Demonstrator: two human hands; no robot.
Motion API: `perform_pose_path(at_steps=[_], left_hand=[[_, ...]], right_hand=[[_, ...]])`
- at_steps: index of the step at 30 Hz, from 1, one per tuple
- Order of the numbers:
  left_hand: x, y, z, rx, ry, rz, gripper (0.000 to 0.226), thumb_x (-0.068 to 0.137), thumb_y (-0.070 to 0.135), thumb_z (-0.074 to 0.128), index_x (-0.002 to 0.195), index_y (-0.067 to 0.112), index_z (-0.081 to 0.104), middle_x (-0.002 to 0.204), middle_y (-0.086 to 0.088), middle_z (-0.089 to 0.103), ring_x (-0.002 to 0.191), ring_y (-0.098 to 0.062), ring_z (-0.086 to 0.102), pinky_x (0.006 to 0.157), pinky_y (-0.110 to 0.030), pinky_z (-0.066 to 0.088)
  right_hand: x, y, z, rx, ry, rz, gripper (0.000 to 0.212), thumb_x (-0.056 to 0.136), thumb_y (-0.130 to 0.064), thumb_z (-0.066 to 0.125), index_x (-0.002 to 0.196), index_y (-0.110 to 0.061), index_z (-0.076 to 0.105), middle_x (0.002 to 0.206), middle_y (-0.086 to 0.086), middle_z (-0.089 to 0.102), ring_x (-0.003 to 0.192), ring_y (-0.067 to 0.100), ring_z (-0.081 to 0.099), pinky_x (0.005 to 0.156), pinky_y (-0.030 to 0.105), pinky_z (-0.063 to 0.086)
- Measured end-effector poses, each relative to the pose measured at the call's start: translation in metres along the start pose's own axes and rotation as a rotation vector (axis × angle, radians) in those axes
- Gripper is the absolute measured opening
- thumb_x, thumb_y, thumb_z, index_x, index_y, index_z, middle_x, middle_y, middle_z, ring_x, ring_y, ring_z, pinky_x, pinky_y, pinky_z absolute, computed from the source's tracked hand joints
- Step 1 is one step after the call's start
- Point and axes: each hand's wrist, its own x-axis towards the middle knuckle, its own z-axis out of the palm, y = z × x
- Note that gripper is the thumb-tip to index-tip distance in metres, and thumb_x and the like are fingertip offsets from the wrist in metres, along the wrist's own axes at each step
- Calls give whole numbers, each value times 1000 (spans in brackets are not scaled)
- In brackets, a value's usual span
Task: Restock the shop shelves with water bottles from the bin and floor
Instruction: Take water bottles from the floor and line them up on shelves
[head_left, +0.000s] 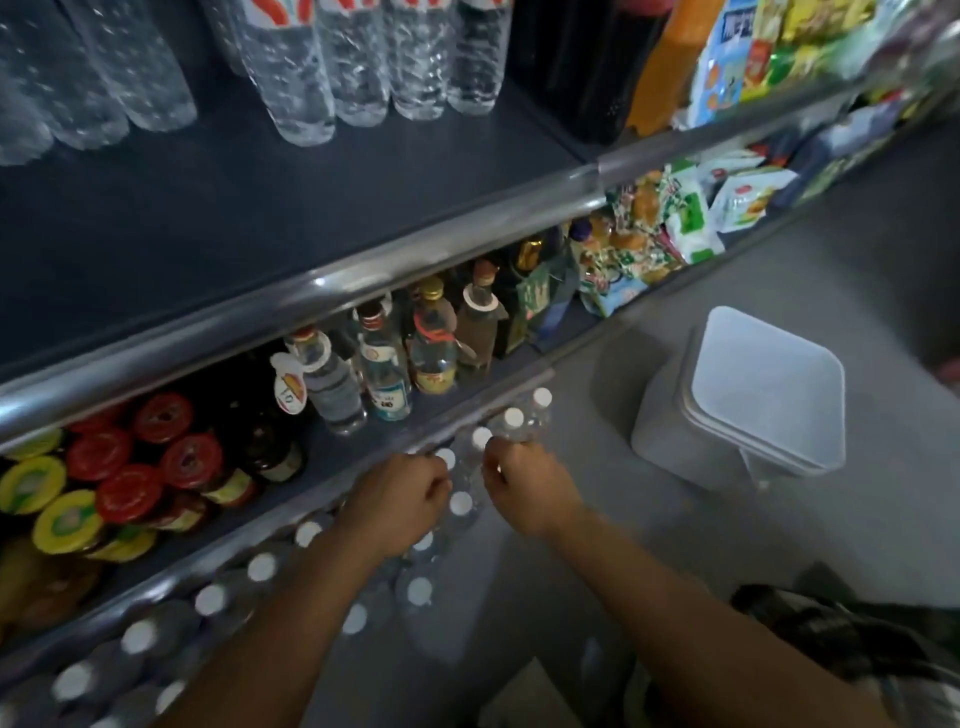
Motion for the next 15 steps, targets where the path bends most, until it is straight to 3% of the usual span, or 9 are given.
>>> perform_pose_path(at_steps=[4, 9, 15], left_hand=[[17, 1, 50, 18, -88, -62, 24, 94, 30, 49, 73, 18, 54, 93, -11, 68, 90, -29, 63, 76, -37, 50], [27, 2, 97, 18, -185, -122, 23, 95, 27, 48, 94, 12, 66, 103, -12, 68, 98, -30, 63, 82, -36, 50], [41, 3, 113, 7, -212, -178, 23, 95, 28, 48, 86, 13, 63, 100, -13, 67, 97, -32, 62, 79, -36, 48]], right_hand=[[6, 45, 33, -3, -55, 125, 21, 94, -18, 44, 109, -7, 54, 113, 21, 62, 106, 39, 57, 85, 40, 46], [17, 77, 61, 9, -141, 192, 39, 94, -23, 49, 129, -8, 40, 120, 23, 58, 110, 42, 56, 89, 44, 45], [46, 87, 83, 42, -165, 149, 63, 92, -31, 57, 142, -10, 24, 124, 22, 56, 112, 41, 56, 91, 45, 45]])
